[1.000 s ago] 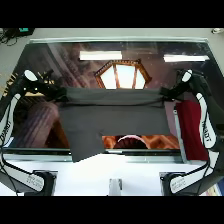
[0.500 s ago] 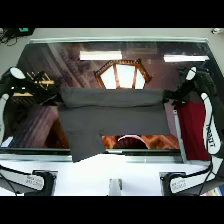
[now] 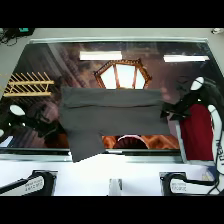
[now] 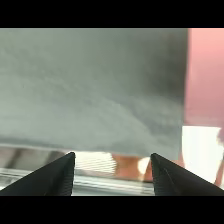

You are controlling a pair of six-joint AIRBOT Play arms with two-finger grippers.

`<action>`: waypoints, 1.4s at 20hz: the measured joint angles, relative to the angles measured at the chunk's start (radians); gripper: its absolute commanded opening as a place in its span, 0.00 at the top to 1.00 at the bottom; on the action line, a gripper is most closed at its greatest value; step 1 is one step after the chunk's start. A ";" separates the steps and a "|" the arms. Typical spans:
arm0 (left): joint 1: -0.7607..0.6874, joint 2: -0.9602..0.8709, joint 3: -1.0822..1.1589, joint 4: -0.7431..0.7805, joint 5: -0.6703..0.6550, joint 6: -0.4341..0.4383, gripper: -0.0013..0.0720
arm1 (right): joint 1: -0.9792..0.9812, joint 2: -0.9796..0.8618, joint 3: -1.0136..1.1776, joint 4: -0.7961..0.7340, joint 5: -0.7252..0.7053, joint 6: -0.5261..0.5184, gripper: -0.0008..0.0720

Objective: Fold the shirts.

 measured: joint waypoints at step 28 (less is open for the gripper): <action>-0.113 0.025 -0.159 -0.111 0.172 0.075 0.94 | -0.168 0.087 -0.335 0.082 -0.175 -0.001 0.27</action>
